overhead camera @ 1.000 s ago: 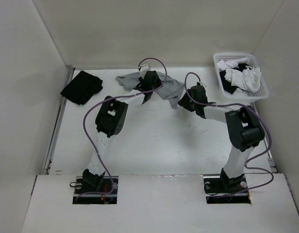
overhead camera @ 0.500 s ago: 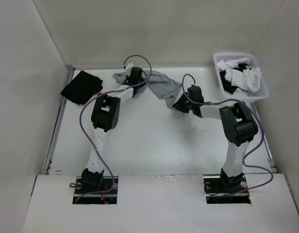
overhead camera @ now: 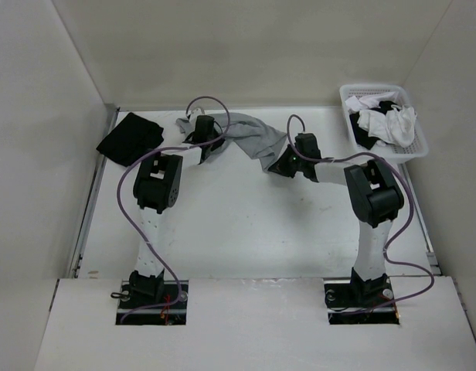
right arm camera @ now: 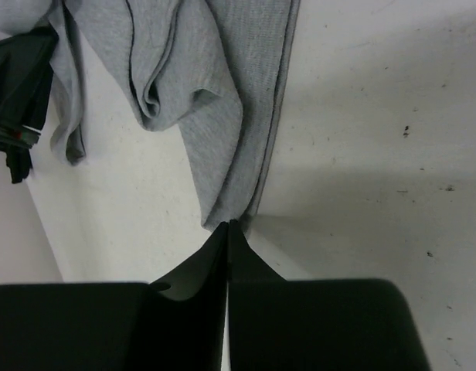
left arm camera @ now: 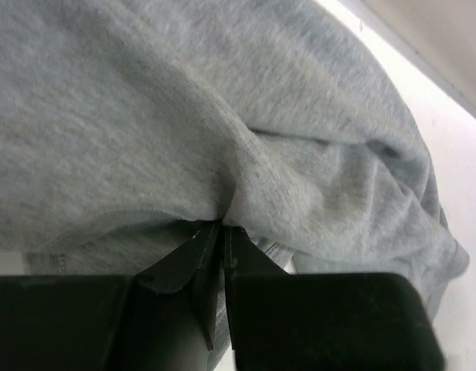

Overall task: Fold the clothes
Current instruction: Flatten the tank top out

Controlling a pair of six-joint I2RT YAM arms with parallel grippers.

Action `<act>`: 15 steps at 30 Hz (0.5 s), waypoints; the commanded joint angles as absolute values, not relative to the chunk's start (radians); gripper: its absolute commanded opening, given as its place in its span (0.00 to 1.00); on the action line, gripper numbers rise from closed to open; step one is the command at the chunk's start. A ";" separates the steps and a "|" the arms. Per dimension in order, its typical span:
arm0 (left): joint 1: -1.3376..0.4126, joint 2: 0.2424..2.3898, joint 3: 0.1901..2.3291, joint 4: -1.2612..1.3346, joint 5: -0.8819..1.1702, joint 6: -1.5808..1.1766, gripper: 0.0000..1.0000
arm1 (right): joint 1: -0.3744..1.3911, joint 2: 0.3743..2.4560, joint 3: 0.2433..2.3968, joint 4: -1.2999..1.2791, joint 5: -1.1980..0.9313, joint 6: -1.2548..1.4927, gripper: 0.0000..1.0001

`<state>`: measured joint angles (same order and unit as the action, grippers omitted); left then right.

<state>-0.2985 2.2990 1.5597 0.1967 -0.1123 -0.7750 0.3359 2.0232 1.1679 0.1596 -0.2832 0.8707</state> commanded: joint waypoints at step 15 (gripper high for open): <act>-0.170 1.771 0.830 0.541 0.147 -0.954 0.01 | 0.454 1.109 0.405 0.131 0.104 0.908 0.00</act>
